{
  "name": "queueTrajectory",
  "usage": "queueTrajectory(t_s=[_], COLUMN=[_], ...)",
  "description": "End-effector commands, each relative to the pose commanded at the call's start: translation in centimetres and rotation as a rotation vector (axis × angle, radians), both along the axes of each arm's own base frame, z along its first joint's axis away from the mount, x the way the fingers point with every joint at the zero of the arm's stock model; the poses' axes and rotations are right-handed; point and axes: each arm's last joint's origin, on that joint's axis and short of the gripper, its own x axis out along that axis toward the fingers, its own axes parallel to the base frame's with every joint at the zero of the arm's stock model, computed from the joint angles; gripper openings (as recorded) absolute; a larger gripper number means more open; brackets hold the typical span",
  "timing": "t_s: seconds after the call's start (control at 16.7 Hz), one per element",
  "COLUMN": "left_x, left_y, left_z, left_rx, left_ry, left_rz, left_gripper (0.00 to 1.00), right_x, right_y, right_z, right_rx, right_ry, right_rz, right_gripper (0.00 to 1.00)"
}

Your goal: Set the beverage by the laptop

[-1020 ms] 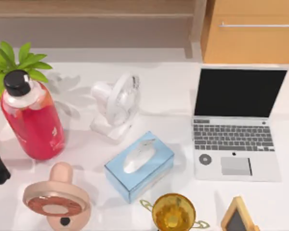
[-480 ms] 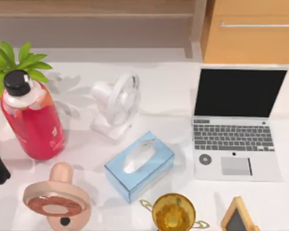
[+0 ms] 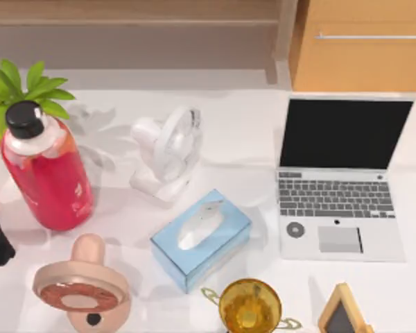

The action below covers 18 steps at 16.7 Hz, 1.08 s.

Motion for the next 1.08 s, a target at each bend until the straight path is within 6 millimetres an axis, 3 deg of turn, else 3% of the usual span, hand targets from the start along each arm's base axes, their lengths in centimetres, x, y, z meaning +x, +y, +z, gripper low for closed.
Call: queueTrajectory(t_s=[0.48, 0.66, 1.08], left_x=[0.0, 0.0, 0.0], left_y=[0.0, 0.0, 0.0], left_z=[0.0, 0.0, 0.0], left_rx=[0.0, 0.0, 0.0], left_ry=[0.0, 0.0, 0.0], left_rz=[0.0, 0.0, 0.0], left_gripper=[1.0, 1.0, 1.0], right_x=[0.0, 0.8, 1.1], right_y=[0.0, 0.3, 5.1], right_z=[0.7, 2.5, 5.8], right_rx=[0.003, -0.044, -0.067], right_ry=[0.002, -0.069, -0.15], right_rz=[0.0, 0.007, 0.033], right_gripper=[0.0, 0.0, 0.0])
